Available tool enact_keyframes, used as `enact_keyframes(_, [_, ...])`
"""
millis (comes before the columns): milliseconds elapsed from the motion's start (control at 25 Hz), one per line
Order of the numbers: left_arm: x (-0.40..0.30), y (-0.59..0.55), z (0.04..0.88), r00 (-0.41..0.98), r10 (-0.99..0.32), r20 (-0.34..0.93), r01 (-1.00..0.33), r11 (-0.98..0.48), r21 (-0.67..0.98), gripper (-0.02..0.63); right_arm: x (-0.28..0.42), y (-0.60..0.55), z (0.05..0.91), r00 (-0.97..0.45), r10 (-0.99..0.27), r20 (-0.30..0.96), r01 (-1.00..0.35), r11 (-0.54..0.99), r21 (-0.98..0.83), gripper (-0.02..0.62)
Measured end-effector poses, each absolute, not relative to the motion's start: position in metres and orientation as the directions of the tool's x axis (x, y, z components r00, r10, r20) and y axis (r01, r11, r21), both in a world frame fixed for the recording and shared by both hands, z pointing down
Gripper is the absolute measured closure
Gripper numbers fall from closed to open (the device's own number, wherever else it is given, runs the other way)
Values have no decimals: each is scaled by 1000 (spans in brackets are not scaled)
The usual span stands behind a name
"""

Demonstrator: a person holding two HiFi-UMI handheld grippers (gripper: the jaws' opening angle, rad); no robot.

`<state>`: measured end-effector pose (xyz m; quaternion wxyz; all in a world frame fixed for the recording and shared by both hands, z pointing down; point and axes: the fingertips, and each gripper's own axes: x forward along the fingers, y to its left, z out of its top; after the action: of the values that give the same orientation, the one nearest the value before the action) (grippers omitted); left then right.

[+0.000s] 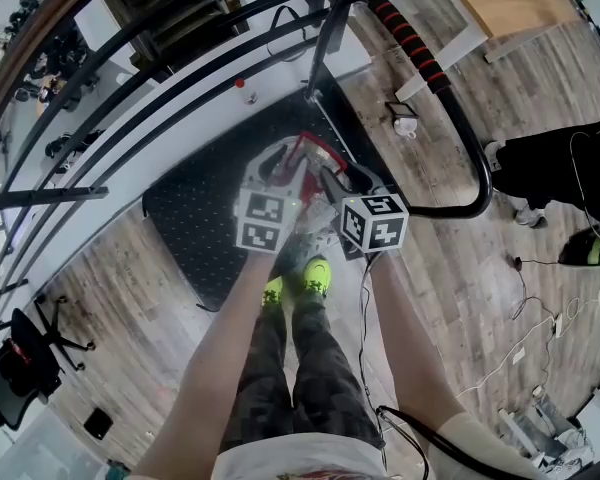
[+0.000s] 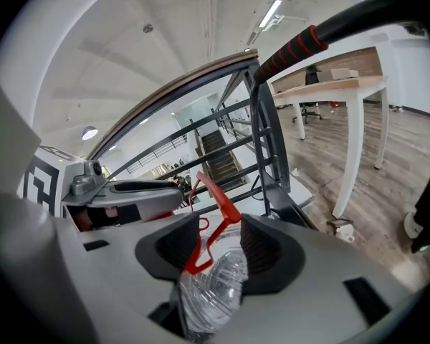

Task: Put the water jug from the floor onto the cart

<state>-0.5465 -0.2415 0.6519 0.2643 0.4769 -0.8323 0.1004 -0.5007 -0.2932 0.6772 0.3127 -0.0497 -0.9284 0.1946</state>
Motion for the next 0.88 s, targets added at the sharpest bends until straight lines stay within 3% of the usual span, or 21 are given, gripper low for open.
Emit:
enact_keyframes(480, [-546,-258,646,-395,-741,543,-867,497,47,480,-485,-313,688,-777,185,601,-98,908,-406,420])
enact_keyframes(880, [-528,-239,597,-414,-745,523,-854,516,59,483,-465,-305,641,-780,208,590,-78,903,-421,422])
